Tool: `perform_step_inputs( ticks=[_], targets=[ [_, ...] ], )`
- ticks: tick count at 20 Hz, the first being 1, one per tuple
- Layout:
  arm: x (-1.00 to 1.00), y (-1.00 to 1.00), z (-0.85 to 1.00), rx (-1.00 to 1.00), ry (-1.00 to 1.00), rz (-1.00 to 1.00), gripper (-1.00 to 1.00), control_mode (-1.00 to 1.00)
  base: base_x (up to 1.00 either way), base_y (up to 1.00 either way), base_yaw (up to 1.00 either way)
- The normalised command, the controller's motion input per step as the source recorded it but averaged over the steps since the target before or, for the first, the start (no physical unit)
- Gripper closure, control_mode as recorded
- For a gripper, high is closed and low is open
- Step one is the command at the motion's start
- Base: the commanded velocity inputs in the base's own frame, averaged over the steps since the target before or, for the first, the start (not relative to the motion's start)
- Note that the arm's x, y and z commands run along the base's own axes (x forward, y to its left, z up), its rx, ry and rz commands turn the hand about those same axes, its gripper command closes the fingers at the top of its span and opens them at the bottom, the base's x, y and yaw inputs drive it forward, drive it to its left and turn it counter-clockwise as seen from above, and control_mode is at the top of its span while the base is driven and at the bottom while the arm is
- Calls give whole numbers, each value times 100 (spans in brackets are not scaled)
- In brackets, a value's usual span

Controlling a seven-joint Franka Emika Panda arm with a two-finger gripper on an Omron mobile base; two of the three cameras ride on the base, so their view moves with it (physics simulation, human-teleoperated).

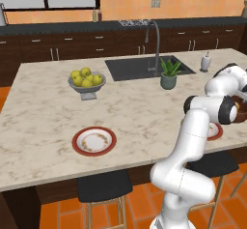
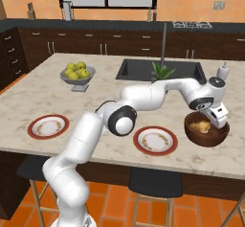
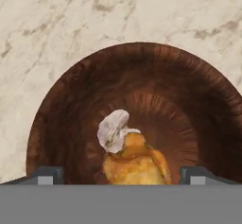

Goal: Pick the chicken drumstick and garlic from their plates and place them in the bowl. Then put the bowl in the fridge.

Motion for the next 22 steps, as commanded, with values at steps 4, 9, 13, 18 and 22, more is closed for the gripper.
perform_step_inputs(
  ticks=[4, 9, 13, 18, 22],
  targets=[
    [0, -3, 13, -8, 0, 0, -100, -100, 0, 0, 0],
    [-70, -3, 15, -6, -1, 0, -100, -100, 0, 0, 0],
    [-28, 10, -42, -7, 0, -10, -100, -100, 0, 0, 0],
    [4, -1, -62, -10, 0, -10, -100, -100, 0, 0, 0],
    [0, -25, -26, -5, 0, -7, -100, -100, 0, 0, 0]
  ],
)
